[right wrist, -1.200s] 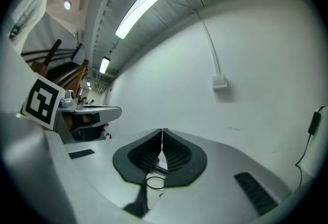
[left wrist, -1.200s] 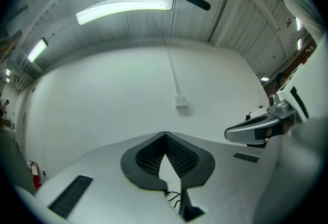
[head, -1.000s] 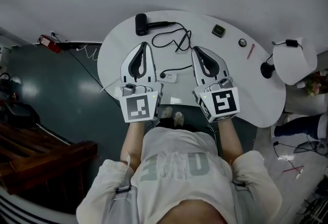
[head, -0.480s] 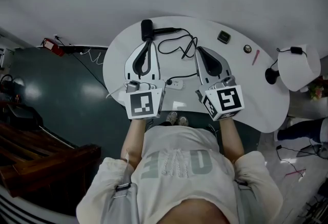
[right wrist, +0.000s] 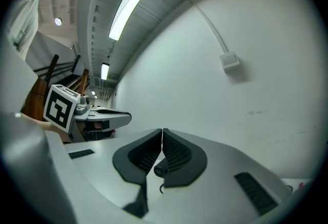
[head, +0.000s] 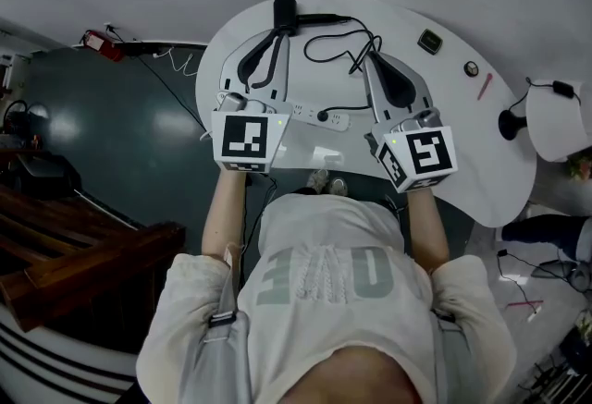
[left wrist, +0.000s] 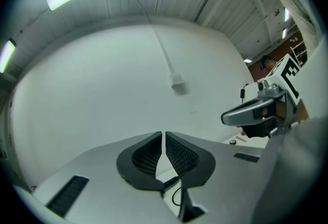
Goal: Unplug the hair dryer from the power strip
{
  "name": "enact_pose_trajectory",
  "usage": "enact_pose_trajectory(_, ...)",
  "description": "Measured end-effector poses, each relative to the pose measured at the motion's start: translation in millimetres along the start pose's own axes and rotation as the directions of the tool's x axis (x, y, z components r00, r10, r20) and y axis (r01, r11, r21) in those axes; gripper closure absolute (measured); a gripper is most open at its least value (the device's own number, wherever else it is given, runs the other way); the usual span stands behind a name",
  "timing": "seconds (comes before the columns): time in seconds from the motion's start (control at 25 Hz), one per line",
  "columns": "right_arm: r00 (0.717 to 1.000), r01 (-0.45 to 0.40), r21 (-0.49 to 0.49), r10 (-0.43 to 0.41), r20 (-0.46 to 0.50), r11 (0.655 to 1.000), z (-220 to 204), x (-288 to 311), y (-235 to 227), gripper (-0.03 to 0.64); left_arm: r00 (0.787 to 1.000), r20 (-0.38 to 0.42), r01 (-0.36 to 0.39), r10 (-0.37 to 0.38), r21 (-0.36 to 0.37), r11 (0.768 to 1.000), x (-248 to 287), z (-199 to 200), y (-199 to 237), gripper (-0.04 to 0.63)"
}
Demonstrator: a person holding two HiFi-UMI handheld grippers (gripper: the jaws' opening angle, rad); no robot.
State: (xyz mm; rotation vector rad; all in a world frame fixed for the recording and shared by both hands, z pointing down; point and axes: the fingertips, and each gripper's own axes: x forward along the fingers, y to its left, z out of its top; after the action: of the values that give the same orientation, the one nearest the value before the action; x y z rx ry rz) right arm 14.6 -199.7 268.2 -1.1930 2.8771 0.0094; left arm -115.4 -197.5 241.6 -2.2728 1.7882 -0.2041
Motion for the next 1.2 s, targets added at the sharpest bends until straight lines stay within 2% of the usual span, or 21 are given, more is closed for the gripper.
enact_pose_trajectory(0.08, 1.0, -0.002, 0.01, 0.002, -0.017, 1.0, -5, 3, 4, 0.594, 0.996, -0.052, 0.075, -0.074, 0.029, 0.997, 3, -13, 0, 0.578)
enact_pose_trajectory(0.12, 1.0, -0.002, 0.016, 0.002, -0.026, 1.0, -7, 4, 5, 0.594, 0.987, -0.092, 0.134, -0.129, 0.045, 0.99, 5, -22, -4, 0.566)
enact_pose_trajectory(0.16, 0.999, -0.002, 0.018, 0.003, -0.033, 1.0, -9, 4, 6, 0.594, 0.97, -0.142, 0.21, -0.199, 0.062, 0.976, 8, -34, -10, 0.492)
enact_pose_trajectory(0.2, 0.999, -0.002, 0.018, 0.003, -0.04, 1.0, -12, 5, 6, 0.594, 0.941, -0.196, 0.295, -0.275, 0.077, 0.952, 10, -47, -18, 0.419)
enact_pose_trajectory(0.28, 0.999, 0.0, 0.021, 0.001, -0.053, 1.0, -16, 6, 7, 0.594, 0.865, -0.292, 0.453, -0.408, 0.107, 0.885, 11, -74, -35, 0.384)
enact_pose_trajectory(0.36, 0.998, 0.005, 0.025, -0.003, -0.065, 1.0, -21, 6, 8, 0.594, 0.77, -0.392, 0.589, -0.503, 0.135, 0.797, 6, -104, -52, 0.356)
enact_pose_trajectory(0.4, 0.998, 0.007, 0.025, -0.005, -0.07, 1.0, -24, 6, 9, 0.594, 0.712, -0.449, 0.652, -0.54, 0.138, 0.745, 2, -121, -61, 0.349)
enact_pose_trajectory(0.48, 0.997, 0.015, 0.027, -0.013, -0.08, 1.0, -28, 5, 10, 0.595, 0.576, -0.563, 0.765, -0.593, 0.116, 0.633, -9, -154, -75, 0.333)
enact_pose_trajectory(0.56, 0.996, 0.023, 0.027, -0.02, -0.091, 0.999, -31, 5, 11, 0.595, 0.448, -0.653, 0.849, -0.611, 0.097, 0.519, -19, -184, -87, 0.322)
enact_pose_trajectory(0.68, 0.993, 0.031, 0.02, -0.029, -0.118, 0.999, -38, 3, 14, 0.594, 0.294, -0.743, 0.932, -0.601, 0.082, 0.354, -32, -225, -103, 0.321)
enact_pose_trajectory(0.76, 0.989, 0.037, 0.018, -0.034, -0.141, 0.999, -44, 2, 16, 0.594, 0.197, -0.78, 0.961, -0.593, 0.035, 0.273, -40, -248, -112, 0.321)
enact_pose_trajectory(0.84, 0.987, 0.038, 0.009, -0.036, -0.158, 0.999, -47, 2, 19, 0.594, 0.12, -0.812, 0.975, -0.571, -0.011, 0.221, -45, -268, -115, 0.319)
enact_pose_trajectory(0.92, 0.985, 0.039, 0.001, -0.038, -0.167, 0.999, -50, 3, 21, 0.594, 0.069, -0.843, 0.984, -0.533, -0.031, 0.178, -48, -286, -115, 0.319)
enact_pose_trajectory(1.0, 0.984, 0.042, -0.001, -0.042, -0.175, 0.999, -51, 2, 23, 0.595, 0.042, -0.865, 0.989, -0.5, -0.036, 0.144, -48, -299, -114, 0.319)
enact_pose_trajectory(1.2, 0.979, 0.048, -0.019, -0.051, -0.199, 0.999, -56, -1, 22, 0.594, -0.026, -0.878, 0.989, -0.479, -0.09, 0.113, -54, -315, -119, 0.322)
